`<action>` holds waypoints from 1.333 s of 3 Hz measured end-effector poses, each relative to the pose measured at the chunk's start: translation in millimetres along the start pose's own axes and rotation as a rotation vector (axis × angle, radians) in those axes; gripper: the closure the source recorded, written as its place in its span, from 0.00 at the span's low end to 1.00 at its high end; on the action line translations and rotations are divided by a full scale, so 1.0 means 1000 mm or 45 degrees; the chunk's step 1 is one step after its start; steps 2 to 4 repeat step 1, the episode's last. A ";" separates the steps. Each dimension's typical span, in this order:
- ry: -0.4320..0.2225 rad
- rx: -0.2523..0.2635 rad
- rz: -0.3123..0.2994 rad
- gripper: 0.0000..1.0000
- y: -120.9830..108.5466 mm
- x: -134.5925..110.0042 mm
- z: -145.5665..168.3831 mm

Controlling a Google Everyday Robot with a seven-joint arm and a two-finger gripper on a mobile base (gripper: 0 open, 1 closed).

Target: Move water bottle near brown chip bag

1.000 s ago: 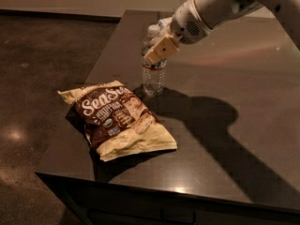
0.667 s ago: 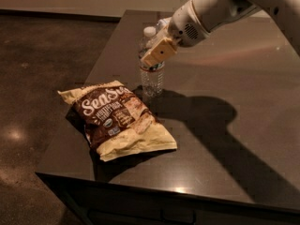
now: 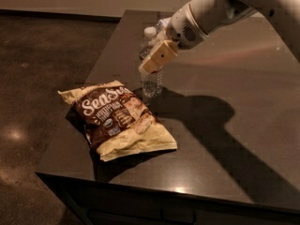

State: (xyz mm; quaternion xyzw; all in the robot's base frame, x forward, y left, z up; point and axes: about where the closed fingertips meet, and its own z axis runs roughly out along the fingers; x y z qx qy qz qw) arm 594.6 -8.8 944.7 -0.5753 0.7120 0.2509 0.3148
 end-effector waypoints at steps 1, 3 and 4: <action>0.000 -0.002 -0.001 0.00 0.000 0.000 0.001; 0.000 -0.002 -0.001 0.00 0.000 0.000 0.001; 0.000 -0.002 -0.001 0.00 0.000 0.000 0.001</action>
Offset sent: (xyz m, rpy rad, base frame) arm 0.0000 0.0000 0.0000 0.0000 0.0000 0.0000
